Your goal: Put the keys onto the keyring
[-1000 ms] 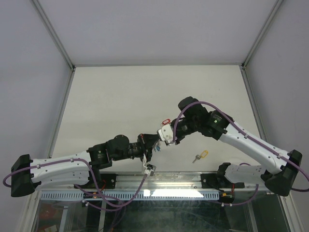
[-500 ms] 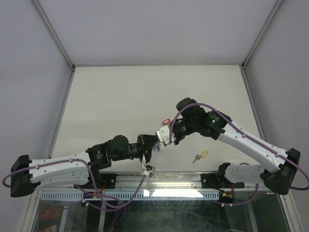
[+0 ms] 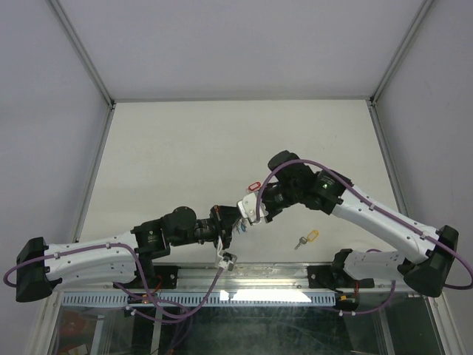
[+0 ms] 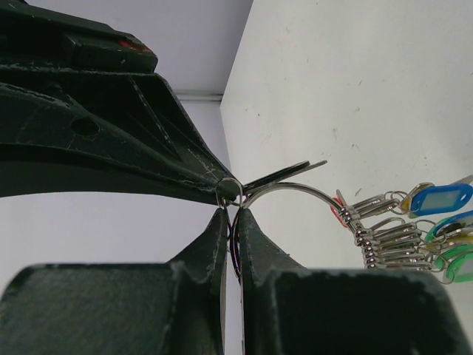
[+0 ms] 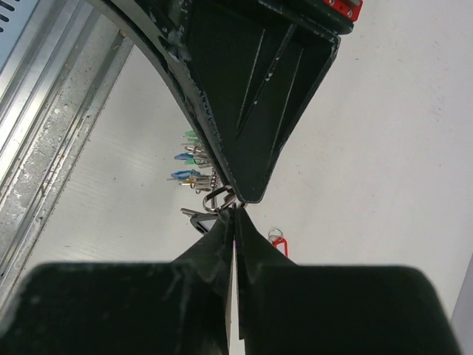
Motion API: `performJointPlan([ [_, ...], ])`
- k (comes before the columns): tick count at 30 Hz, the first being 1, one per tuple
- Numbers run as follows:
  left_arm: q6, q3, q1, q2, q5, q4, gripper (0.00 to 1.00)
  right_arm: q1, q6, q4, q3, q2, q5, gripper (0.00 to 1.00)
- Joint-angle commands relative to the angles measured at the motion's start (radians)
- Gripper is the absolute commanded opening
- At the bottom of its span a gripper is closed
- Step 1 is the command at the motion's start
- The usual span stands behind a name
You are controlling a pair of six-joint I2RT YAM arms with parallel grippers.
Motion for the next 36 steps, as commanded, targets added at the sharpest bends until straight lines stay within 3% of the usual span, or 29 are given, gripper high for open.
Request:
performJointPlan([
  [1, 0.001, 0.035, -0.006, -0.012, 0.028, 0.089, 0.00, 0.009, 0.015, 0.052, 0.030, -0.049, 0.040, 0.00],
  [36, 0.009, 0.035, -0.007, -0.024, 0.056, 0.066, 0.00, 0.016, 0.006, 0.053, 0.052, -0.019, -0.090, 0.00],
])
